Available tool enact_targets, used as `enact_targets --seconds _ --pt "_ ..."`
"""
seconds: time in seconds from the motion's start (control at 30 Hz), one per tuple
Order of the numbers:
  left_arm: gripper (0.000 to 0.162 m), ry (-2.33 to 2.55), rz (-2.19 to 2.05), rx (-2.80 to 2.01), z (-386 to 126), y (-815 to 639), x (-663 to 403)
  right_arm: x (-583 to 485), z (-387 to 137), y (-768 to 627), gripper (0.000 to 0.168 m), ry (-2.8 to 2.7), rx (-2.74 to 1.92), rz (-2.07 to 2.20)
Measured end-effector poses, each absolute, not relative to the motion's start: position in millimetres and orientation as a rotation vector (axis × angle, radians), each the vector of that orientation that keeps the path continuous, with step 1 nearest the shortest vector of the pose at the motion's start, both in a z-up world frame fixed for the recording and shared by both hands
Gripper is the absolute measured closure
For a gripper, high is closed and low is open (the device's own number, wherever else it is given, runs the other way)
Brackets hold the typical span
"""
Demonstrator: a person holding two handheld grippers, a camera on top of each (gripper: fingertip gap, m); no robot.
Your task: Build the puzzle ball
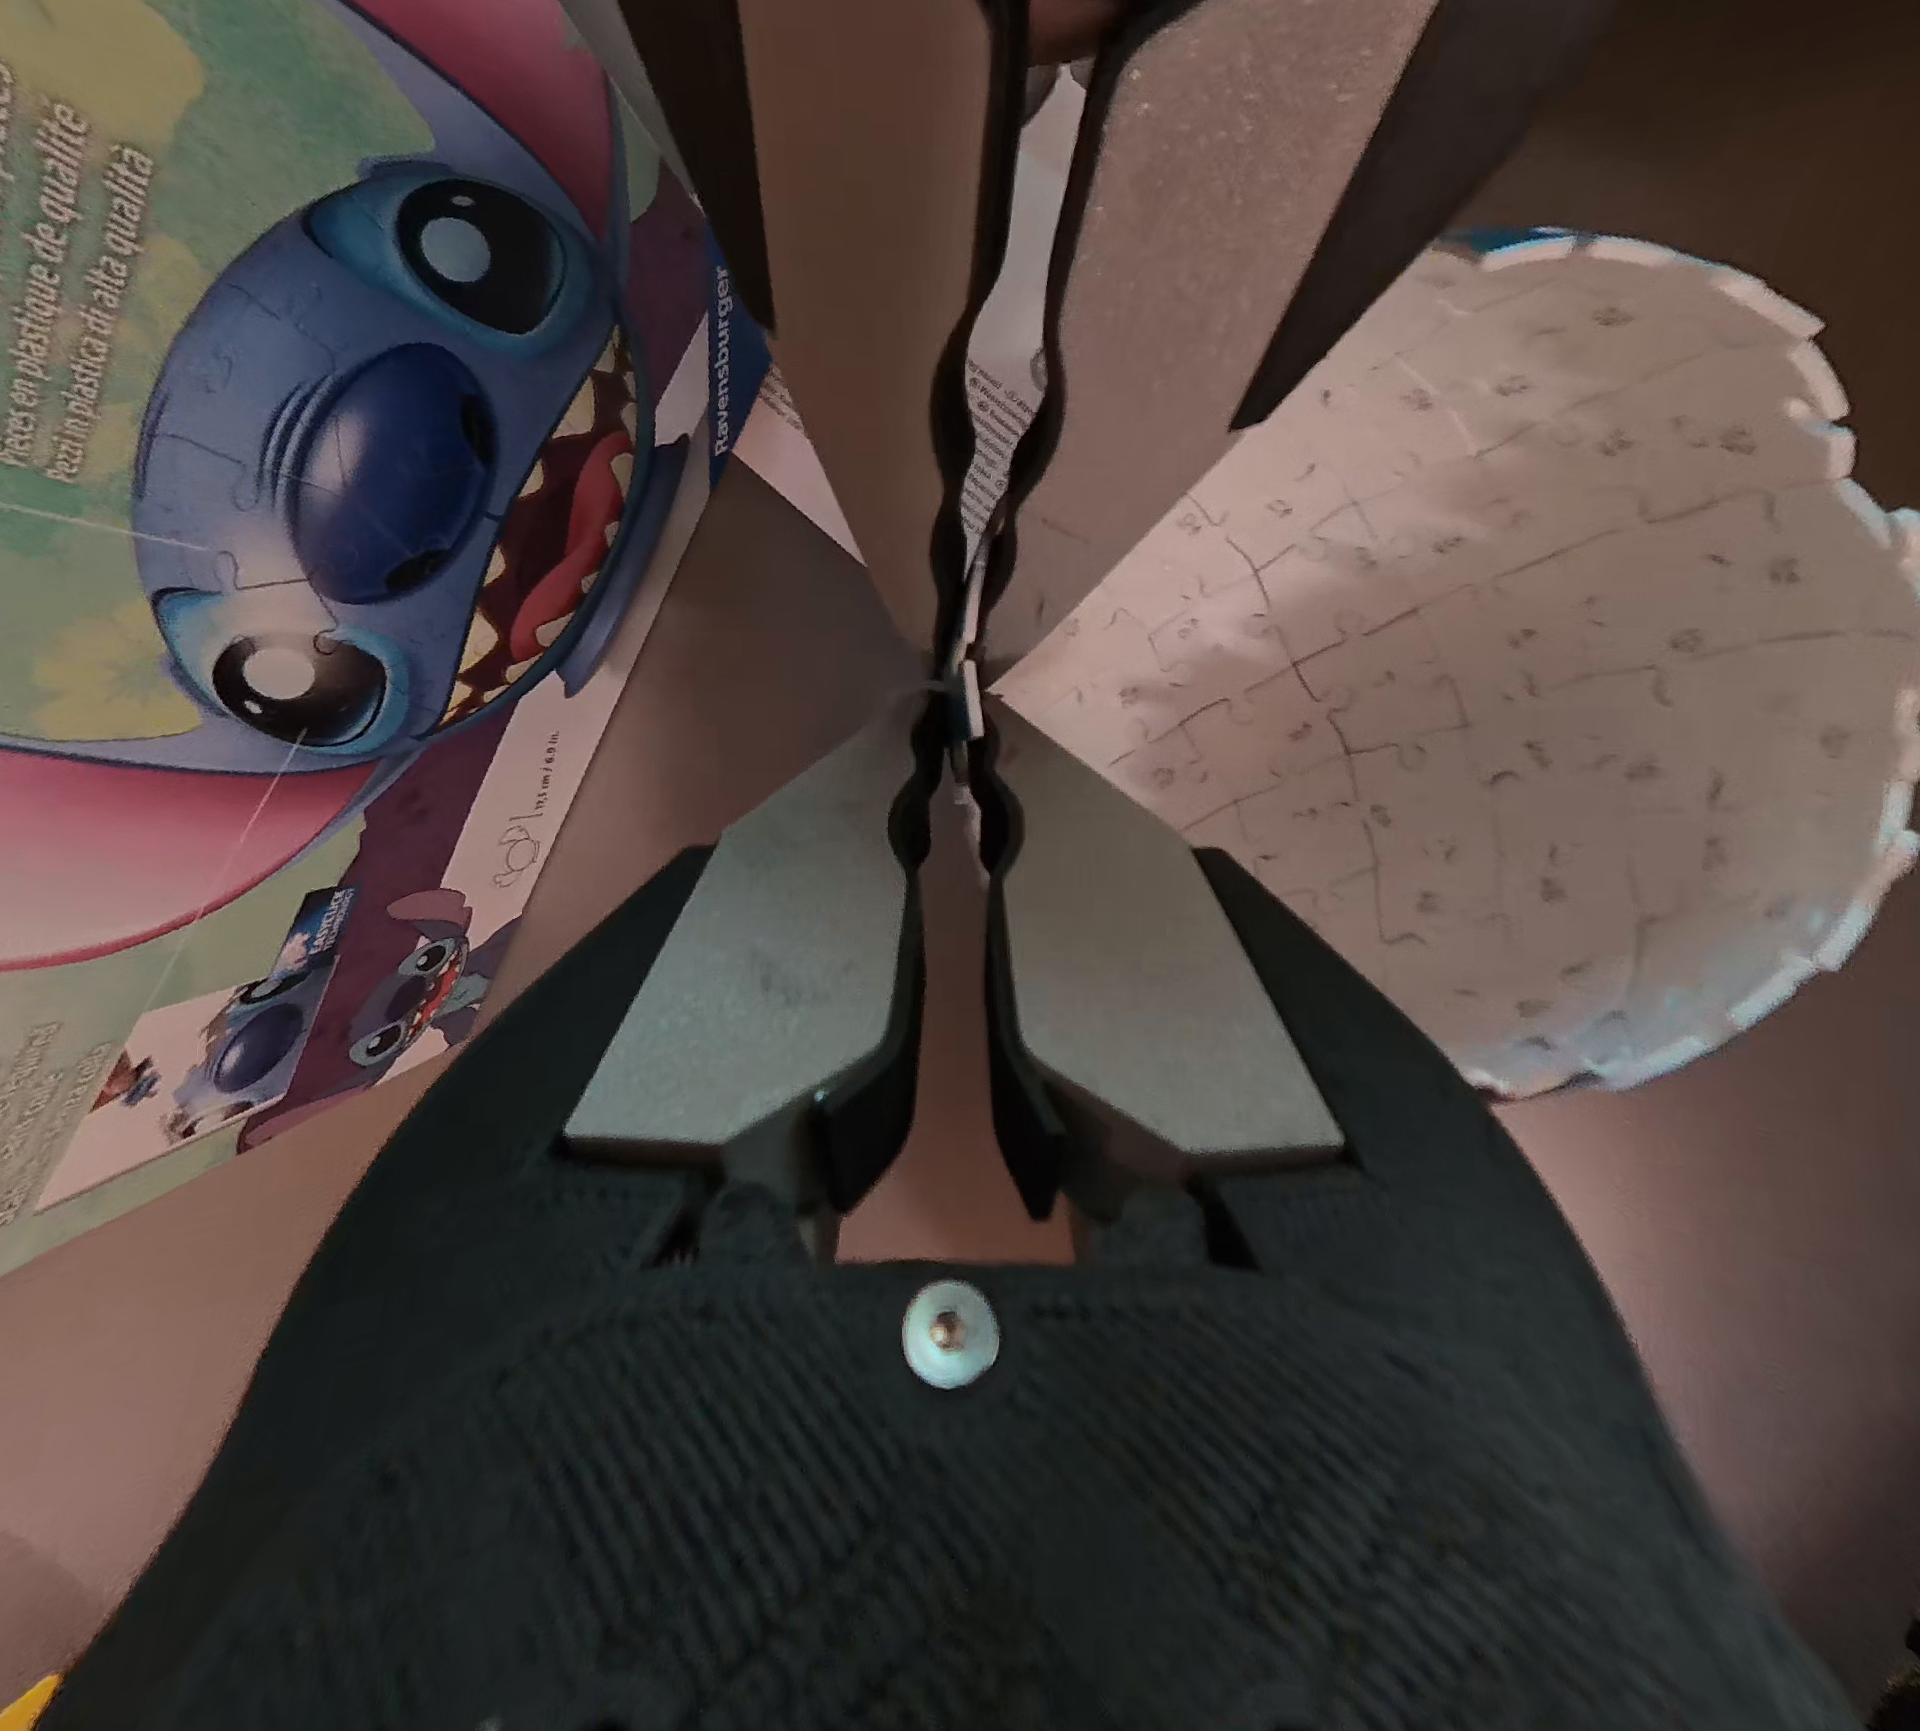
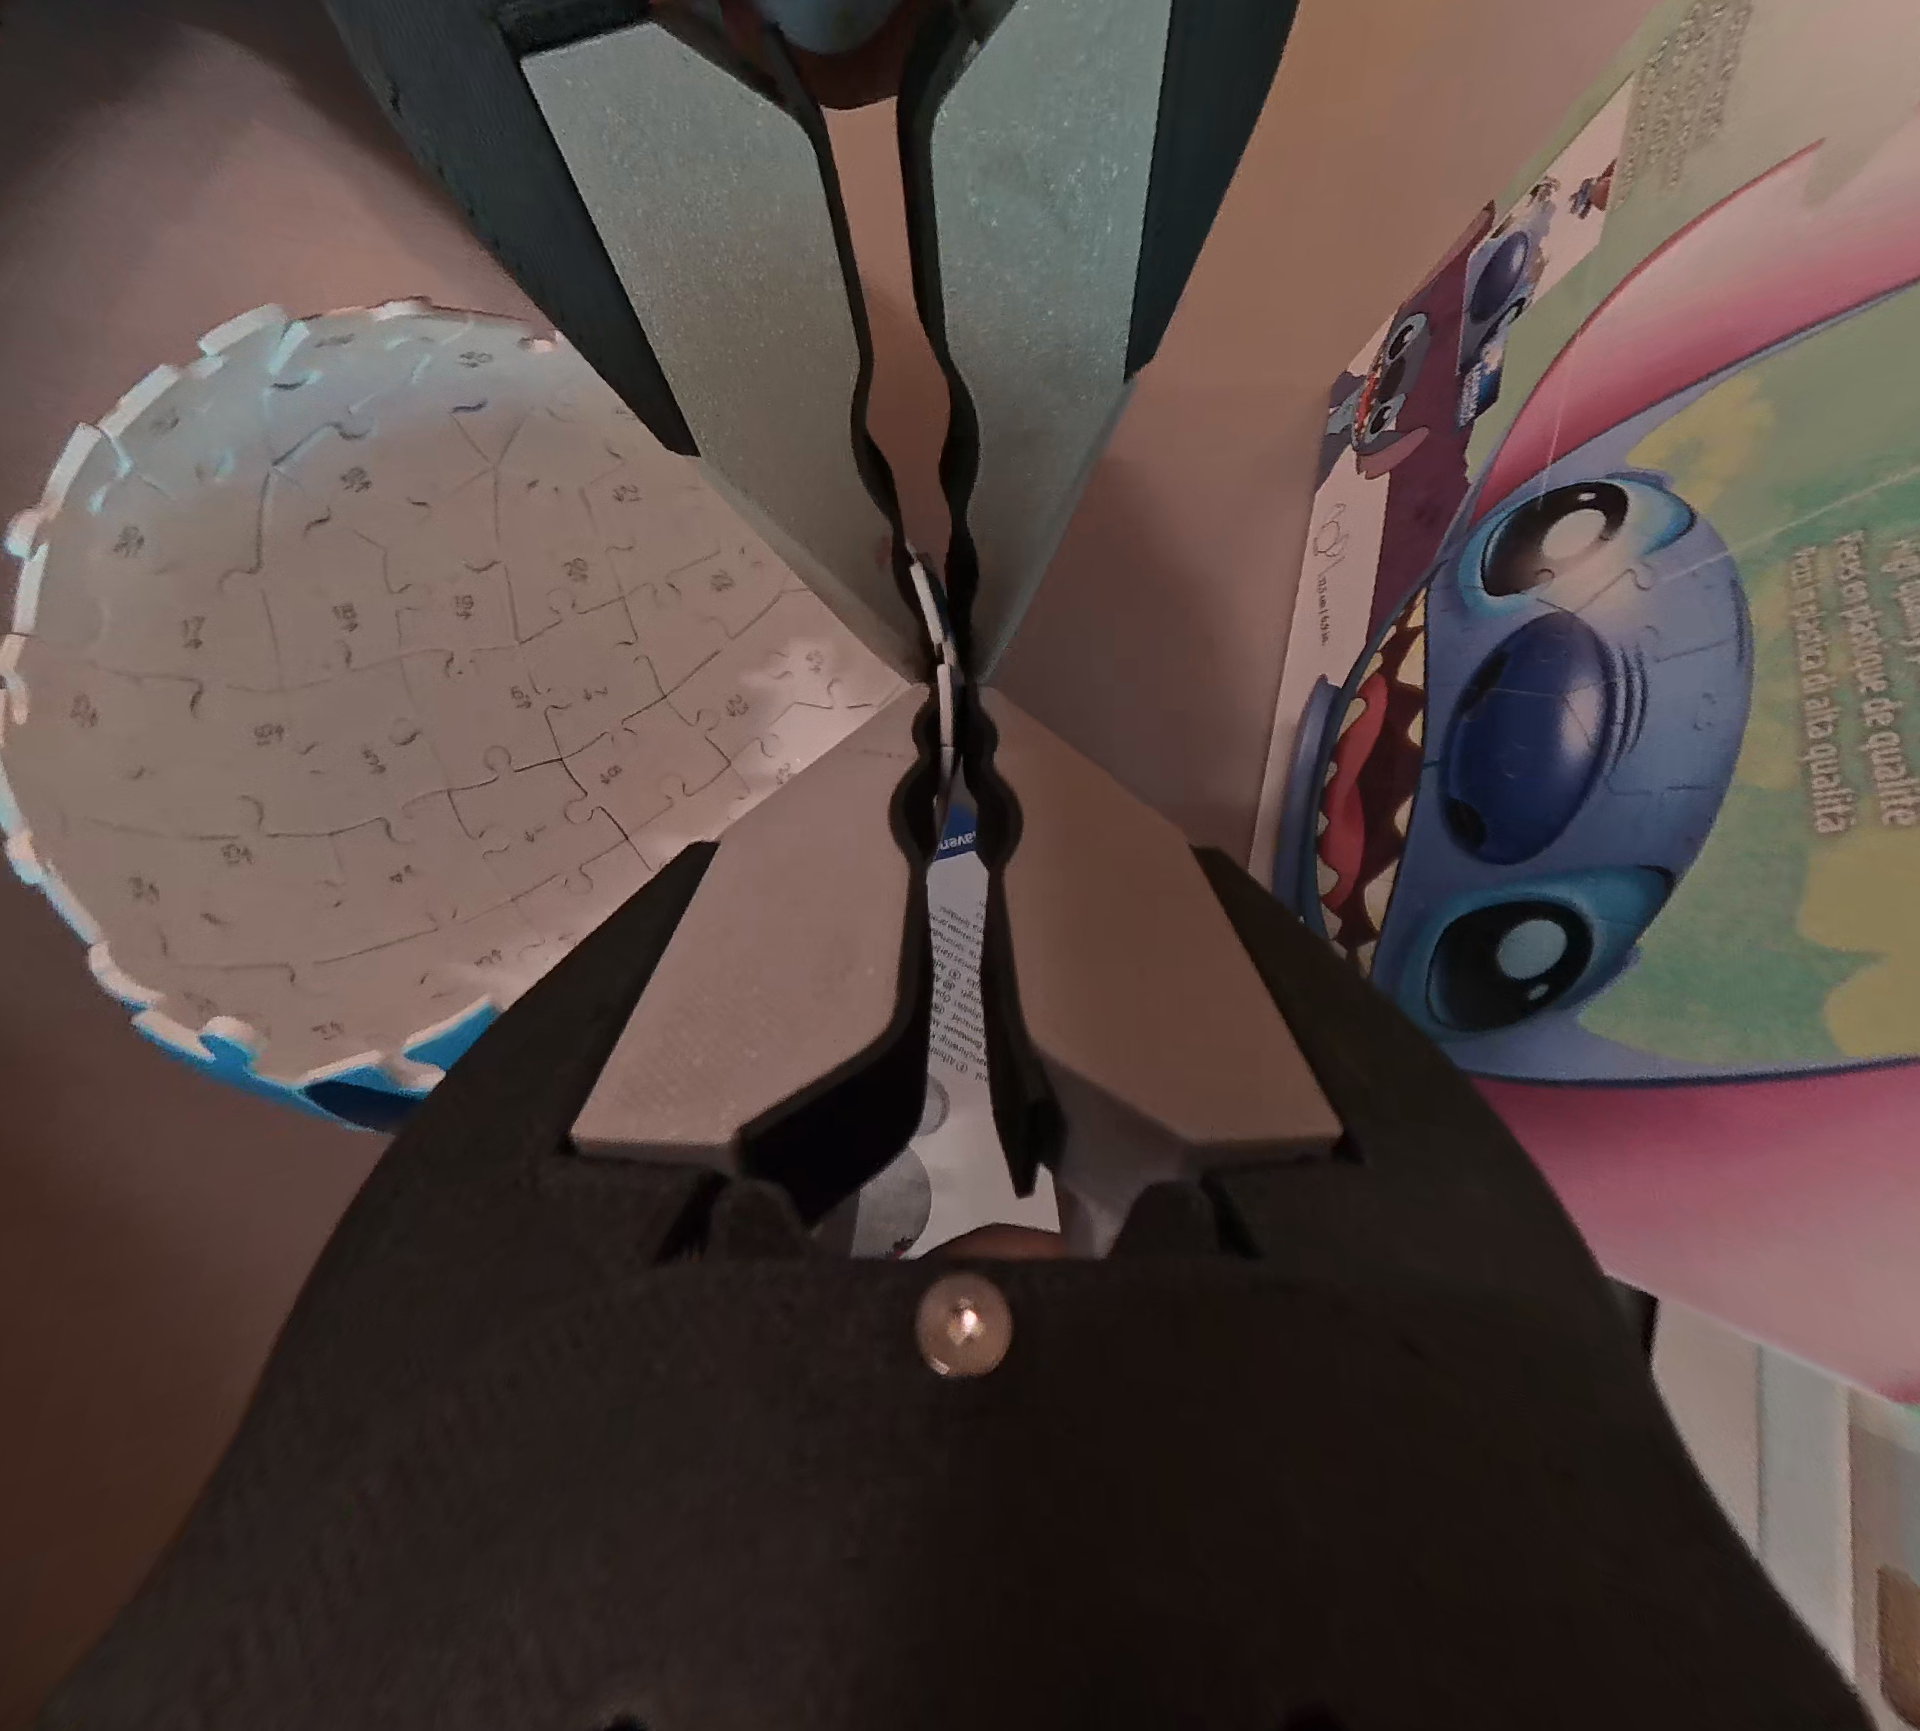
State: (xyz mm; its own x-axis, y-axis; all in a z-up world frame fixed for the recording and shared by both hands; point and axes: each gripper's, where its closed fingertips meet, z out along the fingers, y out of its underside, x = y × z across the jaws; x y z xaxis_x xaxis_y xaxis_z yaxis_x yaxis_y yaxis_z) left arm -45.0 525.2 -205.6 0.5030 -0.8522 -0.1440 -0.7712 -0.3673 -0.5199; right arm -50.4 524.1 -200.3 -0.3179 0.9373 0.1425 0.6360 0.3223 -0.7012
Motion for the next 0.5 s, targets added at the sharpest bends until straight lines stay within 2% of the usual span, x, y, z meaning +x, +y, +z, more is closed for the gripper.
enact_targets --seconds 0.27,0.5 --pt "0.162 1.299 -0.245 -2.206 -198.2 525.4 -43.9 -49.7 -192.4 523.5 0.168 -2.008 -1.409 0.869" --pt "0.162 1.3 -0.223 -2.215 -199.3 524.7 -44.4 -49.7 -193.8 523.0 0.168 -2.023 -1.373 0.822"
